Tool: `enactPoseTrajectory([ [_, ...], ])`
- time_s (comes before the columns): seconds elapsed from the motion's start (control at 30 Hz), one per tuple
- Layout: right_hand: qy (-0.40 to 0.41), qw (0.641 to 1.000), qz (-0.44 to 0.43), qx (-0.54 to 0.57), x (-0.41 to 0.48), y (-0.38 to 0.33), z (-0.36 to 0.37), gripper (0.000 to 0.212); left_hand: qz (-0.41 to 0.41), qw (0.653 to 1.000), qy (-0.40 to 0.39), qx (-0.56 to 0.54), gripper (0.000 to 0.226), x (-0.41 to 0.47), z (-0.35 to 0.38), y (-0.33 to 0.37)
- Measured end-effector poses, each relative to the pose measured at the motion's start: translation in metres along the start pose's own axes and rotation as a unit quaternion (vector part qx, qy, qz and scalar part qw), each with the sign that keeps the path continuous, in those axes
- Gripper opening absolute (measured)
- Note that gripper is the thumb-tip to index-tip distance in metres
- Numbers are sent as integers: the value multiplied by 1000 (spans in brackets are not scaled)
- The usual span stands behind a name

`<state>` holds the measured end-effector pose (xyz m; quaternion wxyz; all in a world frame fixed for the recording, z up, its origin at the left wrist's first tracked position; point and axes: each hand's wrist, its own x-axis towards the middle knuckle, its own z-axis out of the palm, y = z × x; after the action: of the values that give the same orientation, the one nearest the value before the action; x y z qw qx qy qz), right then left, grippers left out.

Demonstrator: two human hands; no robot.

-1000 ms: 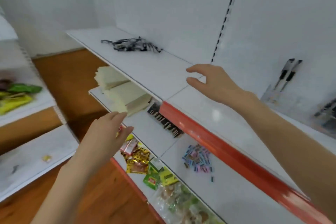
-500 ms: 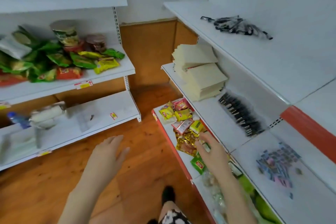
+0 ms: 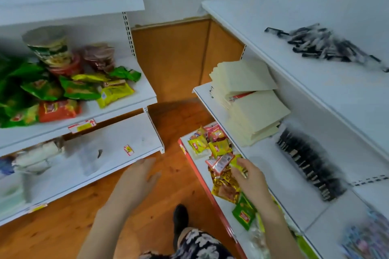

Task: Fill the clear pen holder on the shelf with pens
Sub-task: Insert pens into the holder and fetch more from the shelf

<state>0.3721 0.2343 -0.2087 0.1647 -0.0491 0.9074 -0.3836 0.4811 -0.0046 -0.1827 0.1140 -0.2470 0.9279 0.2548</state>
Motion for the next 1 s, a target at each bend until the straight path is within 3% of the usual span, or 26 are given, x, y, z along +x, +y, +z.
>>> enactPoseTrajectory([
  [0.33, 39, 999, -13, -16, 120, -83, -2, 29, 89, 995, -5, 35, 48, 146, -68, 13],
  [0.53, 118, 991, 50, -27, 164, -106, 4, 29, 219, 973, -33, 64, 47, 246, -110, 29],
  [0.7, 208, 973, 96, -21, 168, -136, 1, 26, 350, 930, -56, 97, 44, 299, -149, 71],
  [0.87, 280, 956, 84, -13, 141, -171, -26, 23, 479, 874, -68, 48, 40, 300, -172, 121],
  [1.0, 310, 948, 76, -7, 116, -195, -62, 16, 583, 811, -43, 29, 41, 289, -178, 157],
])
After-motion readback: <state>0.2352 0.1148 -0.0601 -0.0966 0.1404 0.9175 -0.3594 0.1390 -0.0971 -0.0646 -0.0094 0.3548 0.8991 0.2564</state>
